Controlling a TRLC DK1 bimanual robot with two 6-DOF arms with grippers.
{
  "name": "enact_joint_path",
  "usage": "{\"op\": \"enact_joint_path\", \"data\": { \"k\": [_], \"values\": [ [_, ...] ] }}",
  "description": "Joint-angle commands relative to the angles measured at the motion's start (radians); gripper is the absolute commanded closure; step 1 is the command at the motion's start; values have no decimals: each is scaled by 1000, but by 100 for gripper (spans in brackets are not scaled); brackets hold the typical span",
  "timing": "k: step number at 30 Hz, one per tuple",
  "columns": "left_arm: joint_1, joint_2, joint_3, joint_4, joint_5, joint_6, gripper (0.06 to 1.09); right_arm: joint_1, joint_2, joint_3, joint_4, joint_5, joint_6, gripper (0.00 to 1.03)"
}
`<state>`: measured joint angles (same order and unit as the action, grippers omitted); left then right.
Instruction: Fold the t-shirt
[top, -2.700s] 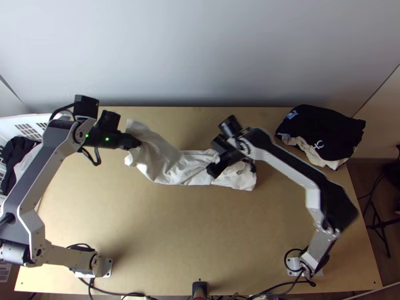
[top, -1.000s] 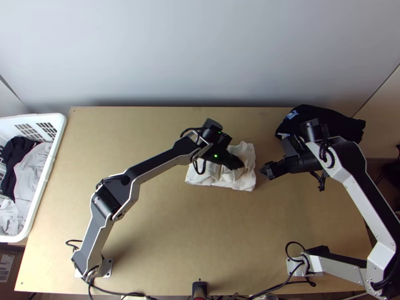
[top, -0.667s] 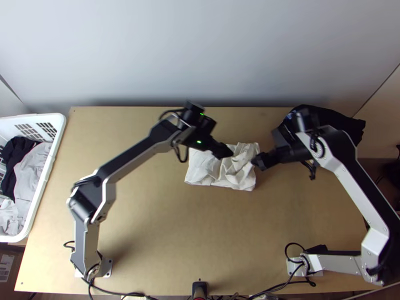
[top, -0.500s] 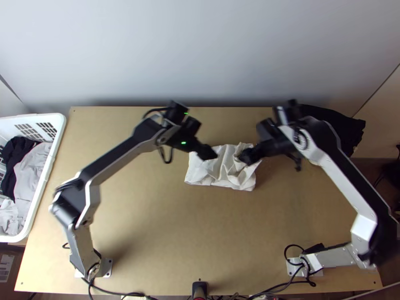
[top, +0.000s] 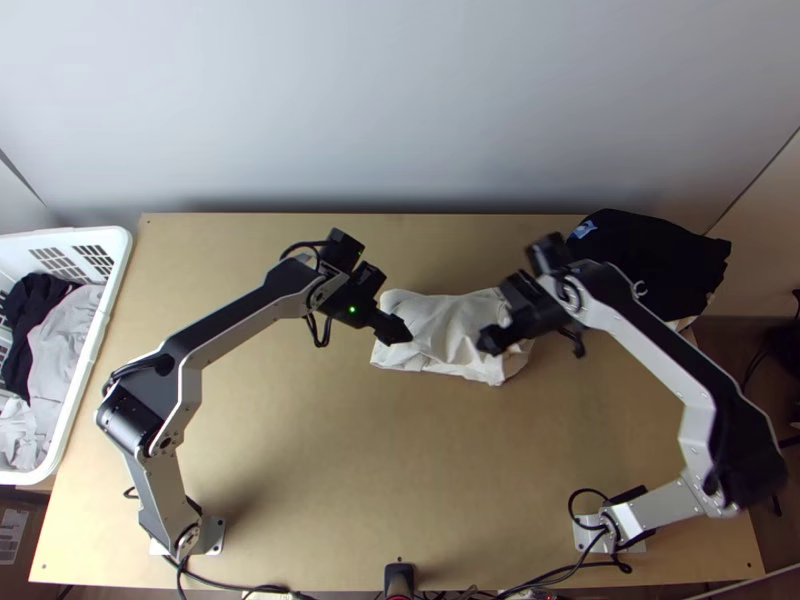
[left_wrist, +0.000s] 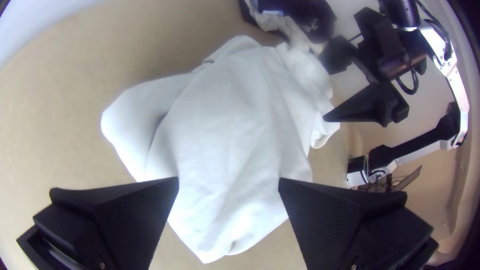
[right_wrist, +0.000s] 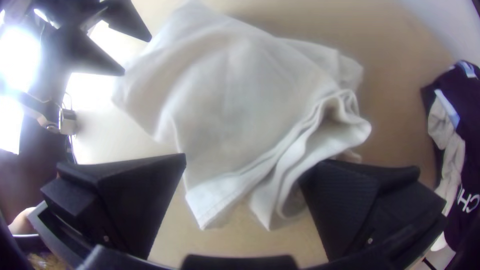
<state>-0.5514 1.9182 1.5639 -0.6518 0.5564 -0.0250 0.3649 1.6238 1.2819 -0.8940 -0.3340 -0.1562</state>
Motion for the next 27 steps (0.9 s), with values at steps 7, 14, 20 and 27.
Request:
{"op": "enact_joint_path", "data": {
  "k": [7,14,20,27],
  "values": [
    [-5,142,5,53,-44,7,11,-129,-189,-168,23,-2,-29,4],
    [2,165,-7,52,-62,17,12,-9,-148,20,26,-2,24,4],
    [4,163,-11,43,-66,23,12,62,5,22,55,-3,37,4],
    [48,127,-53,24,-69,48,12,-18,-33,-213,142,-2,17,4]
  ]
}}
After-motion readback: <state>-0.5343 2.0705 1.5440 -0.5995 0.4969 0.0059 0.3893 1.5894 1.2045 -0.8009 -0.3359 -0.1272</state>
